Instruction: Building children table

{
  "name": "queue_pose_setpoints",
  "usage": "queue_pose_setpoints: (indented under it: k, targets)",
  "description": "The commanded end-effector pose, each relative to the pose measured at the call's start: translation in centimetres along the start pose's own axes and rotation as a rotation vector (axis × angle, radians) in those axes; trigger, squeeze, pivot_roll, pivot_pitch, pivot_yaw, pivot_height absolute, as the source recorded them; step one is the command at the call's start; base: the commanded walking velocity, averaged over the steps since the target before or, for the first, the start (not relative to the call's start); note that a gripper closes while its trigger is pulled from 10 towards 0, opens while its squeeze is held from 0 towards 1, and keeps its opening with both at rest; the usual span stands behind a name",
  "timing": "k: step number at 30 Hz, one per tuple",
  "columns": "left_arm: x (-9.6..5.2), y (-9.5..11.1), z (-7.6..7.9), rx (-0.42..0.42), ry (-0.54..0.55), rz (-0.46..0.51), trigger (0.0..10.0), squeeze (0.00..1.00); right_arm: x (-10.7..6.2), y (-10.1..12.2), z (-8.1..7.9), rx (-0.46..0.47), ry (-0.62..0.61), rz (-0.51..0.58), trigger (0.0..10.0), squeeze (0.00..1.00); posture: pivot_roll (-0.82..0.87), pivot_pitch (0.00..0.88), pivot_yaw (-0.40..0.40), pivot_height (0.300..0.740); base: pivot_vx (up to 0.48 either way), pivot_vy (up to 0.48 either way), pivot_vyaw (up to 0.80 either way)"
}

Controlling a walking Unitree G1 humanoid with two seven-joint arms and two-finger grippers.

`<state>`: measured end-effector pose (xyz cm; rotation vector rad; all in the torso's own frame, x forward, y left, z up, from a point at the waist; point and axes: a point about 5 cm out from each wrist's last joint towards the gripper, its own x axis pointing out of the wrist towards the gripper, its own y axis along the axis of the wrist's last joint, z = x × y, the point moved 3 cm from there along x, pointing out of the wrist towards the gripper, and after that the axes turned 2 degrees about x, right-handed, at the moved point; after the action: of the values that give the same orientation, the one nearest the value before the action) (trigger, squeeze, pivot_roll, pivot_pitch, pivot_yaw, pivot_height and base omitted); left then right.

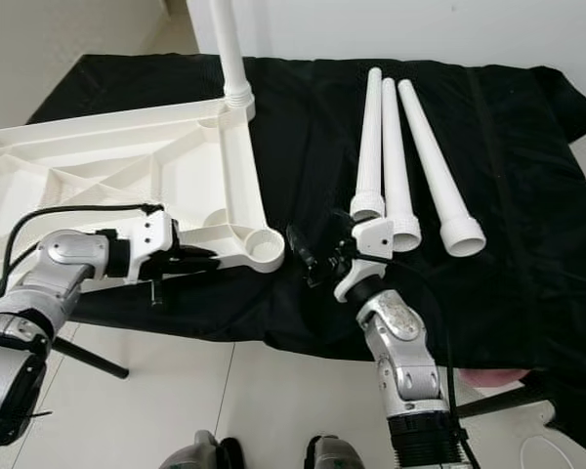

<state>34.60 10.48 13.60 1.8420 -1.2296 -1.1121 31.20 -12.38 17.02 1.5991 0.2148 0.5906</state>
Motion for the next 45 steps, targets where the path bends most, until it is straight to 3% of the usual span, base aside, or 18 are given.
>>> queue_pose_setpoints:
  k: [1, 5, 6, 13, 14, 15, 21, 23, 25, 29, 34, 36, 41, 42, 43, 45]
  targets:
    - [1.4, 0.1, 0.2, -0.052, 0.125, 0.079, 10.0, 0.00, 0.1, -0.3, -0.3, 0.007, 0.007, -0.009, 10.0, 0.00, -0.08, 0.149, 0.086, 0.740, 0.000, 0.000, 0.00]
    - [1.6, 0.2, 0.1, -0.053, 0.127, 0.085, 10.0, 0.00, 0.2, -0.3, -0.3, 0.008, 0.006, -0.009, 10.0, 0.00, -0.08, 0.149, 0.086, 0.740, 0.000, 0.000, 0.00]
    - [1.7, 0.4, 0.1, -0.058, 0.125, 0.097, 10.0, 1.00, 0.2, -0.3, -0.3, 0.008, 0.004, -0.008, 10.0, 0.00, -0.08, 0.147, 0.086, 0.740, 0.000, 0.000, 0.00]
    - [1.2, 1.4, -0.7, -0.050, 0.148, 0.129, 10.0, 1.00, 0.7, 0.1, 0.2, 0.020, -0.023, 0.013, 10.0, 0.00, -0.07, 0.136, 0.088, 0.740, 0.000, 0.000, 0.00]
    - [0.8, 2.1, -1.3, -0.030, 0.173, 0.146, 10.0, 0.85, 1.0, 0.2, 0.3, 0.024, -0.034, 0.022, 10.0, 0.00, -0.07, 0.129, 0.090, 0.740, 0.000, 0.000, 0.00]
    - [0.4, 2.7, -2.1, -0.031, 0.207, 0.165, 10.0, 0.00, 1.2, 0.3, 0.4, 0.023, -0.046, 0.028, 10.0, 0.00, -0.07, 0.129, 0.090, 0.740, 0.000, 0.000, 0.00]
    - [-1.1, 4.3, -4.0, -0.046, 0.311, 0.217, 10.0, 0.00, 2.0, 0.6, 0.7, 0.029, -0.076, 0.042, 10.0, 0.00, -0.07, 0.116, 0.090, 0.740, 0.000, 0.000, 0.00]
    - [-2.3, 4.7, -5.3, -0.066, 0.413, 0.216, 10.0, 0.00, 2.5, 1.0, 1.2, 0.024, -0.110, 0.056, 10.0, 0.00, -0.07, 0.113, 0.090, 0.740, 0.000, 0.000, 0.00]
    - [-2.3, 4.7, -5.3, -0.066, 0.413, 0.216, 10.0, 0.00, 2.5, 1.0, 1.2, 0.024, -0.110, 0.056, 10.0, 0.00, -0.07, 0.113, 0.090, 0.740, 0.000, 0.000, 0.00]
    - [-3.5, 4.8, -7.1, -0.118, 0.585, 0.196, 10.0, 0.00, 3.4, 1.6, 3.0, -0.030, -0.219, 0.045, 10.0, 0.00, -0.07, 0.114, 0.085, 0.740, 0.000, 0.000, 0.00]
    - [-4.1, 4.6, -7.7, -0.166, 0.665, 0.188, 10.0, 0.00, 3.9, 2.0, 4.1, -0.062, -0.286, 0.041, 10.0, 0.00, -0.07, 0.116, 0.084, 0.740, 0.000, 0.000, 0.00]
    - [-5.1, 3.9, -8.6, -0.194, 0.791, 0.154, 10.0, 0.00, 4.3, 2.8, 5.1, -0.089, -0.346, 0.054, 10.0, 0.00, -0.08, 0.124, 0.083, 0.740, 0.000, 0.000, 0.00]
    - [-5.7, 3.8, -9.0, -0.225, 0.863, 0.157, 10.0, 0.00, 4.4, 3.2, 5.6, -0.110, -0.378, 0.062, 10.0, 0.00, -0.08, 0.124, 0.083, 0.740, 0.000, 0.000, 0.00]
    - [-6.4, 3.7, -9.4, -0.256, 0.951, 0.165, 10.0, 0.00, 4.6, 3.4, 6.1, -0.122, -0.421, 0.063, 10.0, 0.00, -0.08, 0.128, 0.083, 0.740, 0.000, 0.000, 0.00]
    - [-6.4, 3.7, -9.4, -0.256, 0.951, 0.165, 10.0, 0.00, 4.6, 3.4, 6.1, -0.122, -0.421, 0.063, 10.0, 0.00, -0.08, 0.128, 0.083, 0.740, 0.000, 0.000, 0.00]
    - [-8.1, 3.1, -9.5, -0.337, 1.141, 0.140, 10.0, 0.00, 5.2, 3.9, 6.9, -0.114, -0.503, 0.059, 10.0, 0.00, -0.08, 0.125, 0.085, 0.740, 0.000, 0.000, 0.00]
